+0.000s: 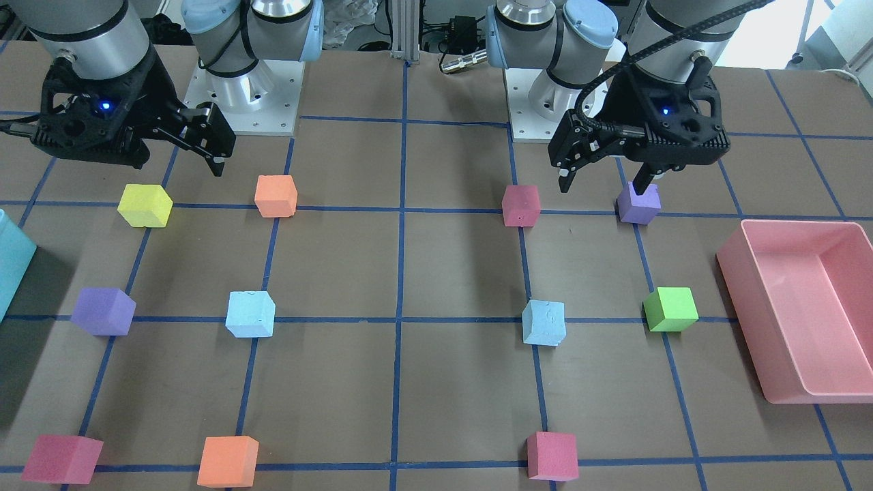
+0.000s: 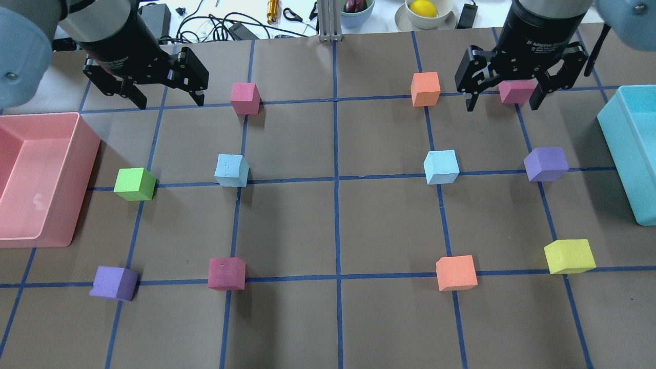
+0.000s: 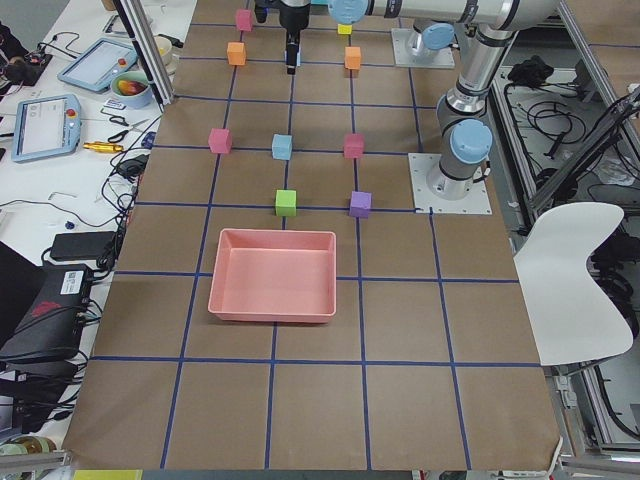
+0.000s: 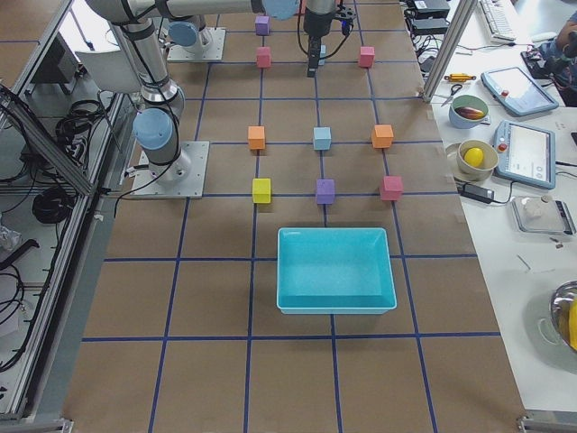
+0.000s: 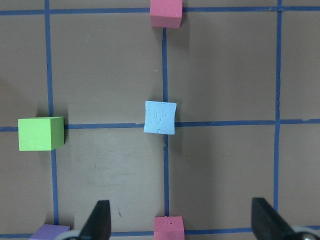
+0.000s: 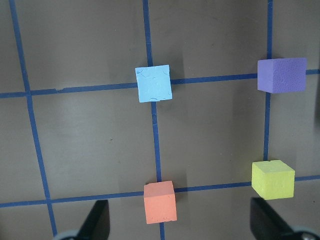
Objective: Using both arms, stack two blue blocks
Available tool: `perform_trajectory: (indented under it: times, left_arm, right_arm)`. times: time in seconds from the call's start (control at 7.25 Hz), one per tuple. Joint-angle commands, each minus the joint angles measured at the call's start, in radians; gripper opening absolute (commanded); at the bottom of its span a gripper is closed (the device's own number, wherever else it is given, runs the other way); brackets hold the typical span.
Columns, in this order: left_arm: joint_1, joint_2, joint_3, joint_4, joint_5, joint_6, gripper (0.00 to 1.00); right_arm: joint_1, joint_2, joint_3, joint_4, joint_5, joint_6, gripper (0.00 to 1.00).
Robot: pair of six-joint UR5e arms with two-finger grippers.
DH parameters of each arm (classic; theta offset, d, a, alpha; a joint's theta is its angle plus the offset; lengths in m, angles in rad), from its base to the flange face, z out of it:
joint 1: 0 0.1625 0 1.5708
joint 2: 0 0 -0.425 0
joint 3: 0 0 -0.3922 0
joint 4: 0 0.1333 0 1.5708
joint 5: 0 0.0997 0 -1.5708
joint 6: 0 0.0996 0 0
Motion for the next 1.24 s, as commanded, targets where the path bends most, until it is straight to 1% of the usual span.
perform_trajectory:
  times: [0.0, 0.28, 0.41, 0.55, 0.69, 0.83, 0.97, 1.1]
  left_arm:
    - [0.0, 0.0, -0.002, 0.0, 0.0, 0.0, 1.0]
    - [0.0, 0.0, -0.003, 0.0, 0.0, 0.0, 1.0]
    - [0.0, 0.0, -0.003, 0.0, 0.0, 0.0, 1.0]
    - [0.0, 0.0, -0.003, -0.002, 0.0, 0.0, 1.0]
    - [0.0, 0.0, -0.005, -0.002, 0.0, 0.0, 1.0]
    - [0.0, 0.0, -0.005, -0.002, 0.0, 0.0, 1.0]
    - [0.0, 0.0, -0.005, -0.003, 0.002, 0.0, 1.0]
    - [0.0, -0.003, -0.005, -0.002, 0.0, 0.0, 1.0]
  right_arm:
    - [0.0, 0.004, 0.0, -0.008, 0.0, -0.001, 1.0]
    - [0.002, 0.004, 0.0, -0.011, -0.003, -0.004, 1.0]
    - [0.002, 0.051, 0.012, -0.027, 0.004, -0.004, 1.0]
    - [-0.002, 0.111, 0.02, -0.145, 0.0, -0.007, 1.0]
    - [-0.002, 0.165, 0.049, -0.209, 0.001, -0.006, 1.0]
    - [0.0, 0.222, 0.075, -0.358, 0.003, -0.01, 1.0]
    - [0.002, 0.253, 0.118, -0.44, 0.004, -0.057, 1.0]
    - [0.002, 0.257, 0.186, -0.483, 0.004, -0.102, 1.0]
